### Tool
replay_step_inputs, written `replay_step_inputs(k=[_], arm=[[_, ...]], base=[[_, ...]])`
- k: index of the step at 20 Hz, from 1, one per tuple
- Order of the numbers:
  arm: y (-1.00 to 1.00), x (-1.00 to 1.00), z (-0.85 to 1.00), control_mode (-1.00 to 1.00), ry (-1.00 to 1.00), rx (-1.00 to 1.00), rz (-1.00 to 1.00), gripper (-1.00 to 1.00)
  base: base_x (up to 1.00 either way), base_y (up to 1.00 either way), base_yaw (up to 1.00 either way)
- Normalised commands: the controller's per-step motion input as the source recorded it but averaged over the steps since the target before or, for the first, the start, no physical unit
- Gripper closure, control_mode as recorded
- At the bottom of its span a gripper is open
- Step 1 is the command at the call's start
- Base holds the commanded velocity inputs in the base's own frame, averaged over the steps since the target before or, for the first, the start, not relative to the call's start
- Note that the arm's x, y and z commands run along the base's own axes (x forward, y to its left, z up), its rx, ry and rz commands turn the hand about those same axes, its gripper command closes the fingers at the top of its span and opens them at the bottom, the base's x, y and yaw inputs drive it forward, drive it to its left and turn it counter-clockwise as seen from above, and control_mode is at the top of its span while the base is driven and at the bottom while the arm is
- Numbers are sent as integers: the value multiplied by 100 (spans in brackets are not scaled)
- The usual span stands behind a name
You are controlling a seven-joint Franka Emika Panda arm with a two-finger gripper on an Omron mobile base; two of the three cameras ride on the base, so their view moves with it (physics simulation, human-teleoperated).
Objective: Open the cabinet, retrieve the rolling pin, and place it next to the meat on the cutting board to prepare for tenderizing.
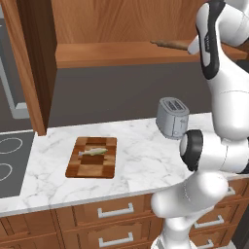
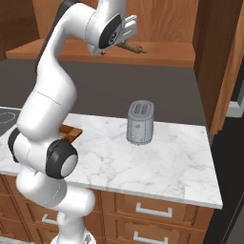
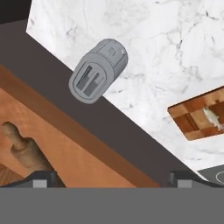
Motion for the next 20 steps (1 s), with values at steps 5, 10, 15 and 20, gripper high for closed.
replay_step_inputs(k=[5,10,15,20], arm=[[-1,50,0,-100,2,0,-2,-100],[-6,47,0,-100,6,0,-1,-100],[-13,50,0,-100,9,0,-1,-100],[-15,52,7,-100,6,0,0,-100]], base=[[0,0,0],[0,0,0],[0,0,0],[0,0,0]])
